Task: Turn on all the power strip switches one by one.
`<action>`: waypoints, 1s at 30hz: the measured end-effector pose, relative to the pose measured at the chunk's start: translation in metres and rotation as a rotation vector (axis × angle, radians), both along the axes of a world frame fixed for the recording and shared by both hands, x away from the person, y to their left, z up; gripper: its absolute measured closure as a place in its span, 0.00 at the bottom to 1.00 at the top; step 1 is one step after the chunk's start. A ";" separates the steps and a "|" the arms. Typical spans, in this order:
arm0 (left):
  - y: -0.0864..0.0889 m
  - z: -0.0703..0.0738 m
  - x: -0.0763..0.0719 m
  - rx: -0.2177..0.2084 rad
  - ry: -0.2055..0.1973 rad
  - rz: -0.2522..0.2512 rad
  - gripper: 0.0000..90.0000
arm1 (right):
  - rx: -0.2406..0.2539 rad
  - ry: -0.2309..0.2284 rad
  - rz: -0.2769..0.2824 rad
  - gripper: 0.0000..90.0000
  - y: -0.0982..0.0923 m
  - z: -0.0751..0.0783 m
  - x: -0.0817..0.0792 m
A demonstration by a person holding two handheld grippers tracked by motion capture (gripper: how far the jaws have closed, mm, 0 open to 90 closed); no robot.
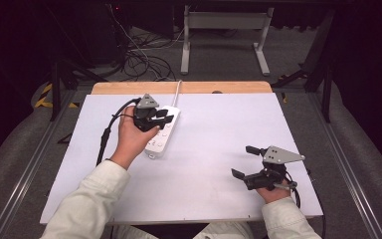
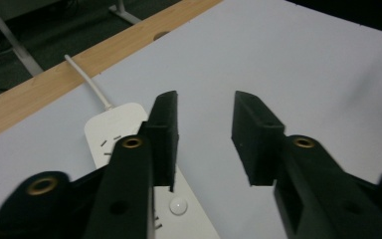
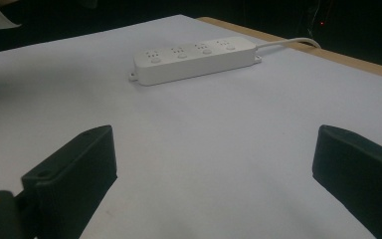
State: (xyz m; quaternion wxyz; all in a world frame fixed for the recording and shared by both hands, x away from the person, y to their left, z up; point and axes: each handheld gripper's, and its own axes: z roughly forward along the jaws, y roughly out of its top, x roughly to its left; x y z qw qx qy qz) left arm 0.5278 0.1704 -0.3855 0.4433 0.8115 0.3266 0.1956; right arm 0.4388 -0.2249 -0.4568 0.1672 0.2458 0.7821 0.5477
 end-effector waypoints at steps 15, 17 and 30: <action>0.044 0.005 -0.086 -0.105 -0.118 0.012 0.30 | -0.016 -0.013 0.013 0.05 0.004 0.003 -0.003; 0.052 0.002 -0.097 -0.114 -0.144 0.023 0.30 | -0.017 -0.013 0.015 0.05 0.004 0.003 -0.003; 0.087 -0.041 -0.146 -0.120 -0.155 0.071 0.25 | -0.026 -0.008 0.027 0.05 0.007 0.001 -0.004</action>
